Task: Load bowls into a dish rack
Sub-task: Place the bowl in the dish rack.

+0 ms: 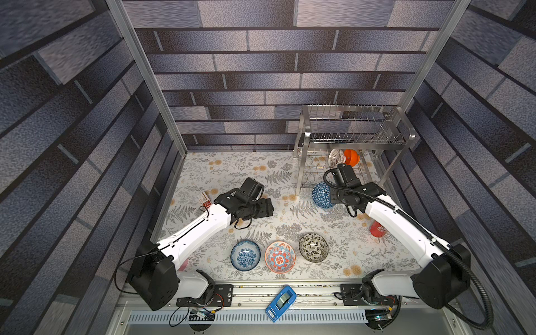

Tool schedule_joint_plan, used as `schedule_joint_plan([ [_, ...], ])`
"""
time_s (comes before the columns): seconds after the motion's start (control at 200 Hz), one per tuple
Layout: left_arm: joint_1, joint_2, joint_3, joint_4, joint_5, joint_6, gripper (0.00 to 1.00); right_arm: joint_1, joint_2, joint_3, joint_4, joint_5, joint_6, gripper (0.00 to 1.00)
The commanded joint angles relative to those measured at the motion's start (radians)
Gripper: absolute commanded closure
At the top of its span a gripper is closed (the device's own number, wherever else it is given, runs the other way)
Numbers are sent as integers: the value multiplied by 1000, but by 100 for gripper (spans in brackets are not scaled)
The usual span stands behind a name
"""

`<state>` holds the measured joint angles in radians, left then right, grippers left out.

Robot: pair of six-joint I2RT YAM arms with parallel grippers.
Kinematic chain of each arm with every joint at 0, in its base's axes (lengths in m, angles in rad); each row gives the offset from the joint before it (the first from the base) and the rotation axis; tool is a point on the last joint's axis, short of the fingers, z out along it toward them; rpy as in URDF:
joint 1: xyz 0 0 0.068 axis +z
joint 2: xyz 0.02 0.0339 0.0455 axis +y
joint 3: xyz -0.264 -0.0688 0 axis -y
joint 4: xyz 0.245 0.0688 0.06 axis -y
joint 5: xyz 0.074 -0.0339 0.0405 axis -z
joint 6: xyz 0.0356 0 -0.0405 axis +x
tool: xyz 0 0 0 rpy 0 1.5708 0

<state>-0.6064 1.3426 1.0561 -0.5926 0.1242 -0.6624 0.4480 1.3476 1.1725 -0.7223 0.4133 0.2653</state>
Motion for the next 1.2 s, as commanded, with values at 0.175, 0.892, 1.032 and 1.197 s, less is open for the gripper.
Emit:
schedule_joint_plan([
  [0.175, 19, 2, 21, -22, 10, 11, 17, -17, 64, 90, 101, 85, -101, 100],
  [0.892, 28, 110, 95, -25, 34, 40, 17, -27, 149, 38, 408, 282, -307, 100],
  [1.032, 28, 112, 93, -21, 33, 41, 17, -26, 152, 1, 490, 308, -361, 100],
  [1.197, 33, 112, 87, -20, 31, 39, 17, -26, 166, -28, 574, 340, -425, 100],
])
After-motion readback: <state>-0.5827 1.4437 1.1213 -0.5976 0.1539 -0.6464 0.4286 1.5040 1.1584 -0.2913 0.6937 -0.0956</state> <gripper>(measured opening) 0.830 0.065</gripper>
